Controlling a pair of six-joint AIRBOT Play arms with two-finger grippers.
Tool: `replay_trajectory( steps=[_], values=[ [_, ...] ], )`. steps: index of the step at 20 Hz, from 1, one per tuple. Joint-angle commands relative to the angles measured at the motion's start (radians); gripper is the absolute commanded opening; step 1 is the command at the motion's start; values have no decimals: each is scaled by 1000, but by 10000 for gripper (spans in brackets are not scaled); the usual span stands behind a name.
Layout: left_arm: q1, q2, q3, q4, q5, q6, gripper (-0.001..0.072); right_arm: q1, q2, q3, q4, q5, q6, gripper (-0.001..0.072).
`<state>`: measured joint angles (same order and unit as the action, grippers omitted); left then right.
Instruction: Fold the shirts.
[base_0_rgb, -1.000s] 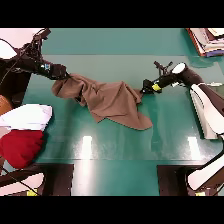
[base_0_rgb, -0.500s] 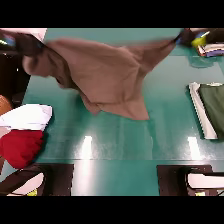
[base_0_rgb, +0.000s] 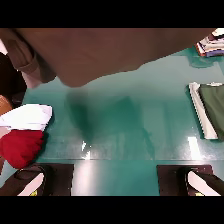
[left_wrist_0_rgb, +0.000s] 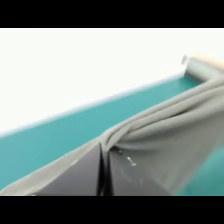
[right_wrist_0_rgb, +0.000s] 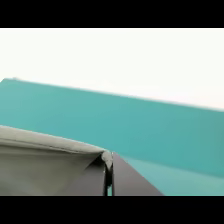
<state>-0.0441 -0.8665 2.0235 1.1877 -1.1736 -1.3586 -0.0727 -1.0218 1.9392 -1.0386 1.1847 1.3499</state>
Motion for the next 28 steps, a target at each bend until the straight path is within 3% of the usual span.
replay_trajectory(
  steps=[1,4,7,10,13,16,19,23,26,27,28],
  values=[
    [1,19,119,-82,5,-48,30,-92,117,-32,-12,-4,-16,13],
    [1,19,69,-173,-32,-49,30,-142,142,-32,-11,-1,-16,13],
    [1,13,-130,-118,-56,-48,30,-121,80,-32,-10,38,-14,12],
    [1,-59,-364,-64,-116,-48,30,-8,-85,-32,-21,148,8,12],
    [1,-217,-586,-66,-128,-33,30,122,-310,-32,-179,283,45,13],
    [1,-428,-700,-65,-43,21,30,191,-549,-32,-260,313,48,12],
    [1,-603,-678,-66,88,32,30,213,-718,-32,-263,193,51,12],
    [1,-667,-637,-66,340,31,31,212,-797,-32,-264,41,102,14],
    [1,-667,-636,-65,395,31,32,212,-801,-32,-262,-8,102,15],
    [1,-667,-636,-63,387,32,43,212,-800,-32,-262,-10,102,15],
    [1,-667,-636,-62,378,32,262,212,-800,-32,-263,-6,102,19]
  ],
)
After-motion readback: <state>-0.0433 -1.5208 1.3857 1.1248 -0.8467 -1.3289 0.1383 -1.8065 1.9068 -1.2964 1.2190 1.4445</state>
